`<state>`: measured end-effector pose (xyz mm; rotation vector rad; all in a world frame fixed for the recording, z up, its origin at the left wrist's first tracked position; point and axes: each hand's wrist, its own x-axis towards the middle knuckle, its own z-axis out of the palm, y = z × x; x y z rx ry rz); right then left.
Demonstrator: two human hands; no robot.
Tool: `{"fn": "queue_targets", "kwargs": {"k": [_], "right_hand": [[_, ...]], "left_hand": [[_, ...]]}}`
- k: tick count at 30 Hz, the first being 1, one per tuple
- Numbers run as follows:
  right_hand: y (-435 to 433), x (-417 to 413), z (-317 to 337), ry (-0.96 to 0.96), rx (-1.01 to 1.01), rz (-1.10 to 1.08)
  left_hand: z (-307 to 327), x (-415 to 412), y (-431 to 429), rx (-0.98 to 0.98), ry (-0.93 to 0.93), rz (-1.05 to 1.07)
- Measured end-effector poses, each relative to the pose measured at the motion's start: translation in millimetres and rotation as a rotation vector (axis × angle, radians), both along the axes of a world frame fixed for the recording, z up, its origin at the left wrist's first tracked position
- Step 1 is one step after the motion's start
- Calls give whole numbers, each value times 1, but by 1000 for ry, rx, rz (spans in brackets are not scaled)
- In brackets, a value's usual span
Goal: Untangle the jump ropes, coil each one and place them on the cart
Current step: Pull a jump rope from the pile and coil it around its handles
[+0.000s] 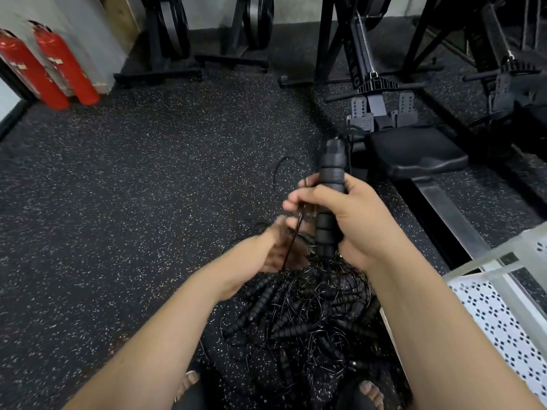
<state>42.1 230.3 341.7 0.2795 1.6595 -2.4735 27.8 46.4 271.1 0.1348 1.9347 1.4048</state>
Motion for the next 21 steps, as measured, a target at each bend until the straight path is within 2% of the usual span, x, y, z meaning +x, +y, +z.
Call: {"fn": "queue_targets", "kwargs": {"k": [3, 7, 10, 16, 18, 21], "right_hand": [[13, -8, -4, -28, -80, -159], [29, -14, -17, -112, -145, -316], [32, -18, -30, -139, -153, -327], [24, -24, -50, -204, -130, -200], [18, -23, -57, -232, -13, -69], [12, -20, -66, -229, 272, 183]], "left_hand": [[3, 6, 4, -102, -13, -107], [3, 11, 4, -283, 192, -310], [3, 11, 2, -292, 269, -356], [27, 6, -2, -157, 338, -132], [31, 3, -5, -83, 361, -3], [36, -3, -11, 41, 371, 198]]}}
